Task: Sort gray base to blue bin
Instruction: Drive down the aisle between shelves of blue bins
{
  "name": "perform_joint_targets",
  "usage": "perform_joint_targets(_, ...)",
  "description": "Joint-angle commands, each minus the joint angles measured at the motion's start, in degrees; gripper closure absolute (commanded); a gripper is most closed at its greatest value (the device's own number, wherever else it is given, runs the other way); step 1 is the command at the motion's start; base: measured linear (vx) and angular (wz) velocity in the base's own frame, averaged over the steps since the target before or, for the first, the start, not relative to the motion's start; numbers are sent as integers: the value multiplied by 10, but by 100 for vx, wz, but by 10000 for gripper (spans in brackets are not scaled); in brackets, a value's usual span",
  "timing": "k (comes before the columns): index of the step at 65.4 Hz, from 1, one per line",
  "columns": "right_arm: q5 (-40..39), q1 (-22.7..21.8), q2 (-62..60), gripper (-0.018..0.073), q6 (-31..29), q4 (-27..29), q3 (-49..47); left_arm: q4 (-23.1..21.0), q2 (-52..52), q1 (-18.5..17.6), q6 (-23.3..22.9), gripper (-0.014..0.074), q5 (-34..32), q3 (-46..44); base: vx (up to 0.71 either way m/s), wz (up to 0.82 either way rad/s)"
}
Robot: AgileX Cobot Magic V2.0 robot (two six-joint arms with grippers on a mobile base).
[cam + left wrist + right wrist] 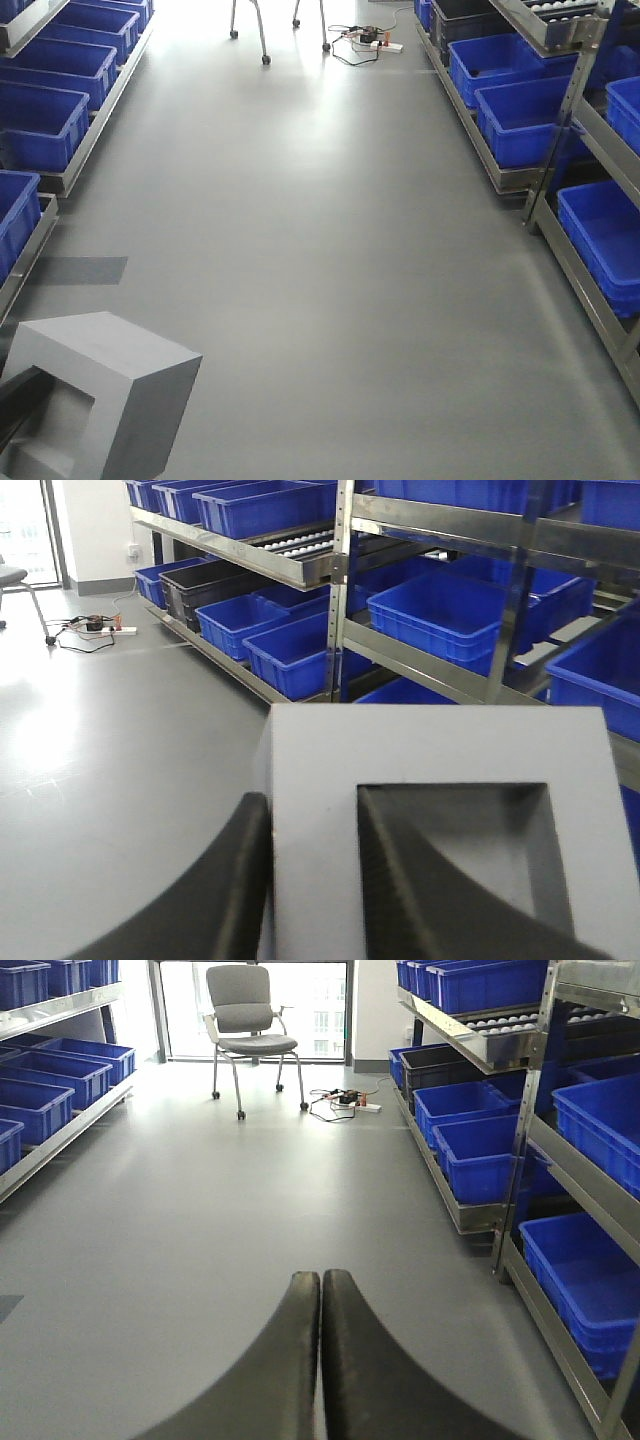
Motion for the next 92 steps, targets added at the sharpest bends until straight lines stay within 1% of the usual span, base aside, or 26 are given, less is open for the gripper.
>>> perform_joint_targets(1, -43, -3, -7, 568, -3, -4, 8, -8, 3, -4, -7, 602, -64, -18, 43, 3)
perform_joint_targets(92, -43, -3, -7, 568, -3, -4, 8, -8, 3, -4, -7, 602, -64, -18, 40, 0)
